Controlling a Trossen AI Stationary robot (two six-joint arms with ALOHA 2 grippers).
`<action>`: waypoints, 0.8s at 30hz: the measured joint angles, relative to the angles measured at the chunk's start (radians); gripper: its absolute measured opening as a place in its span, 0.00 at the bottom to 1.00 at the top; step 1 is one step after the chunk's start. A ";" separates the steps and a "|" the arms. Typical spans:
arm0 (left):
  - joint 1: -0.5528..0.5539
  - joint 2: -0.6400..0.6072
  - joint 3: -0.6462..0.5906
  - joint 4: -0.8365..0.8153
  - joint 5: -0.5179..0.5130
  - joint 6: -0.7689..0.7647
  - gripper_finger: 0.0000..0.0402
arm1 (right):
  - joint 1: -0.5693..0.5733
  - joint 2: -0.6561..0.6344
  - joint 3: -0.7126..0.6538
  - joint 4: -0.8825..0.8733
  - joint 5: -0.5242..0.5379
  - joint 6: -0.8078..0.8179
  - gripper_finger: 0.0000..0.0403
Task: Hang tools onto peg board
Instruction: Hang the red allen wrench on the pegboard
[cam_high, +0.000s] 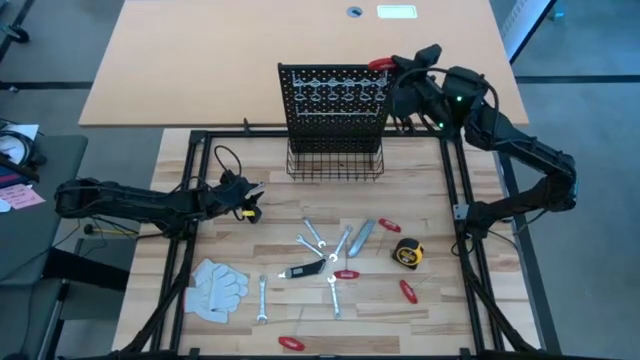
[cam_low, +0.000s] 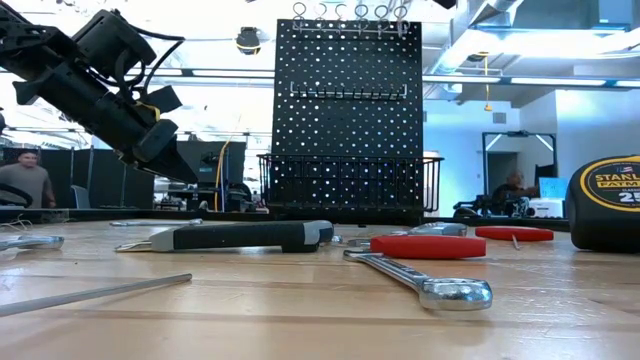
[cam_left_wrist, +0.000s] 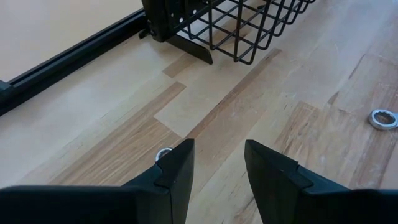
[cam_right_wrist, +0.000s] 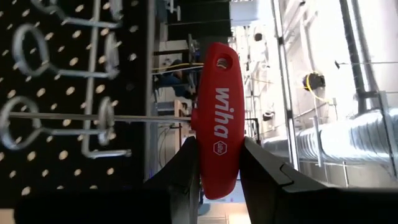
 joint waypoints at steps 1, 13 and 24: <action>0.000 0.000 0.000 0.000 0.000 0.000 0.34 | 0.000 0.001 0.000 -0.010 0.000 0.000 0.22; 0.000 0.000 0.000 0.000 0.000 0.000 0.34 | -0.005 0.002 0.000 -0.127 0.001 0.068 0.37; 0.000 0.000 0.000 0.000 0.000 -0.005 0.34 | -0.009 0.006 0.000 -0.138 0.032 0.065 0.46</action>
